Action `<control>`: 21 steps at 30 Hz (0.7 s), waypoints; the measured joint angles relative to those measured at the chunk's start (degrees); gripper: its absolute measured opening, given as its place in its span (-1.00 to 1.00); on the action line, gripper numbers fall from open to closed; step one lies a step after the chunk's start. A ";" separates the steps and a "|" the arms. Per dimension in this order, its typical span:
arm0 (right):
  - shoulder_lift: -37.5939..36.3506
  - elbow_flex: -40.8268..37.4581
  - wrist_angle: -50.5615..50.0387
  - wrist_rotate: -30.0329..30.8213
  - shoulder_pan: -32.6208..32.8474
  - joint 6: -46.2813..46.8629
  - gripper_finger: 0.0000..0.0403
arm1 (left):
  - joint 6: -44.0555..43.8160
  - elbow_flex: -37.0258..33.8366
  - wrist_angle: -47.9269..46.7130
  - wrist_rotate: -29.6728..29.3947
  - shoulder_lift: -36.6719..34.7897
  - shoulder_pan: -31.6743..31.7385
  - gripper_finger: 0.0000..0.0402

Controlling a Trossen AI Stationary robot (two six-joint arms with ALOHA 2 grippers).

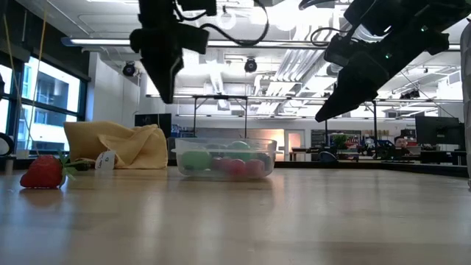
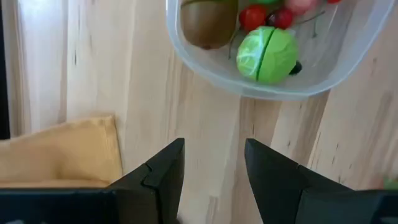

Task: Pick and placing Produce into tupperware
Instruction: Put the blackberry into the transparent bin

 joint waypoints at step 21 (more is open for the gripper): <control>0.00 0.00 0.00 -0.01 0.00 -0.01 -0.13 | -15.12 -28.21 6.20 0.10 -22.45 8.43 -0.22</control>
